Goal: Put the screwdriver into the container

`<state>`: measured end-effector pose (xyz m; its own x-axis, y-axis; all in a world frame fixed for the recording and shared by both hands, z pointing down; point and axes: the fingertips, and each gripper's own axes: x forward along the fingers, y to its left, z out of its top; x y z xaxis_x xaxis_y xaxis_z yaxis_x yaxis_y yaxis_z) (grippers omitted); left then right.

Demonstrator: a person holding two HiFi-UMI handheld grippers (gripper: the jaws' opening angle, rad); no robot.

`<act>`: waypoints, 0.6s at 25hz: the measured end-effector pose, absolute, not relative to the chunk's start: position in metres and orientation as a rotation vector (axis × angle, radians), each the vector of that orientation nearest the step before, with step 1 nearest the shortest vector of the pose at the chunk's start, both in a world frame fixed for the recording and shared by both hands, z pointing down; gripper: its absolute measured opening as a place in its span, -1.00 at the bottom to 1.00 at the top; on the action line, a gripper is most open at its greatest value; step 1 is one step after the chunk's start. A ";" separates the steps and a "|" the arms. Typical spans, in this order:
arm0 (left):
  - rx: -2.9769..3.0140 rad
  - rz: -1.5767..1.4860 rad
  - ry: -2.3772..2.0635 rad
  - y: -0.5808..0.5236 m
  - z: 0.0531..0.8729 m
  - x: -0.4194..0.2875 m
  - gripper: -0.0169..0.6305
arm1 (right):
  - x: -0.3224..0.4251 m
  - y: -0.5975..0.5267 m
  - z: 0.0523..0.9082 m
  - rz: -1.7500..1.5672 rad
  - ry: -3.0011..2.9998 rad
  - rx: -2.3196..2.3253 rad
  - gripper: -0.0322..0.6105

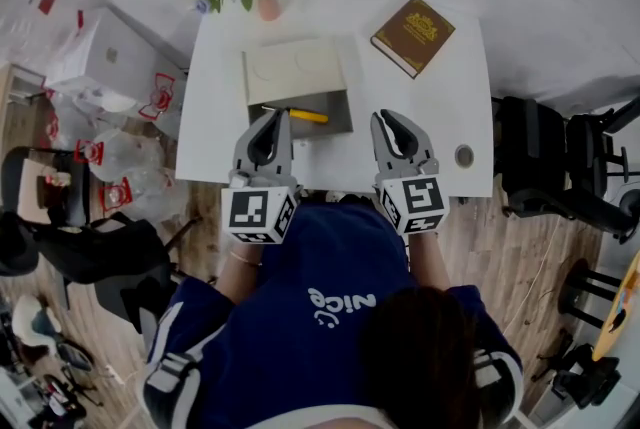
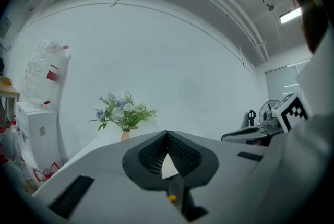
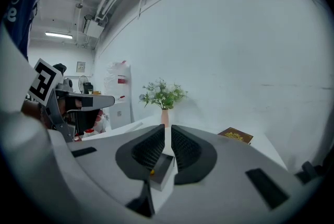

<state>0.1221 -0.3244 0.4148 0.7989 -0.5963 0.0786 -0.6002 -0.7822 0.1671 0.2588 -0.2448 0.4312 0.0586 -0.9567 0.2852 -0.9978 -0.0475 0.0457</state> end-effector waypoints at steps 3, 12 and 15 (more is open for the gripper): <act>2.799 0.029 -0.947 -0.324 0.415 0.123 -0.91 | 0.260 -0.245 0.432 0.277 -2.012 2.099 -0.82; 2.785 0.051 -0.992 -0.324 0.418 0.123 -0.91 | 0.272 -0.249 0.427 0.221 -2.000 2.143 -0.84; 2.782 0.061 -1.004 -0.324 0.419 0.123 -0.91 | 0.271 -0.252 0.430 0.216 -2.001 2.128 -0.84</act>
